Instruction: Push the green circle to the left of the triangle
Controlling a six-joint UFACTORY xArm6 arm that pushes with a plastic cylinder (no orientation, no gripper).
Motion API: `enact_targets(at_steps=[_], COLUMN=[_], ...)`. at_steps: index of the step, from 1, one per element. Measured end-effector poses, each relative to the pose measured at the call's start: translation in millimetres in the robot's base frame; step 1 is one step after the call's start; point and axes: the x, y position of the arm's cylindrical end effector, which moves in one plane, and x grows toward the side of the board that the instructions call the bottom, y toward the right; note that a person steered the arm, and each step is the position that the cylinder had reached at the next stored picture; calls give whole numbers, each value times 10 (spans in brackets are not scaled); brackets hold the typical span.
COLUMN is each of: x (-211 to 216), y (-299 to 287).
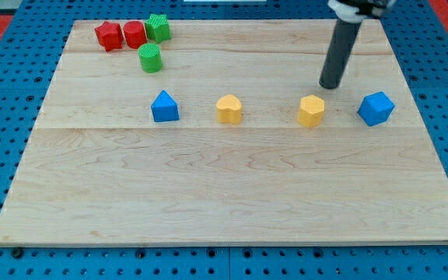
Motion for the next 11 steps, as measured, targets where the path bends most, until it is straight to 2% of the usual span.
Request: enact_targets(at_steps=[2,4,6,7,8,9,10,11], x=[-541,-547,-646,-289,285,298,-358,-953], y=[-1572,-2991,-3209,-3507,-3548,-3570,-3754,-4536])
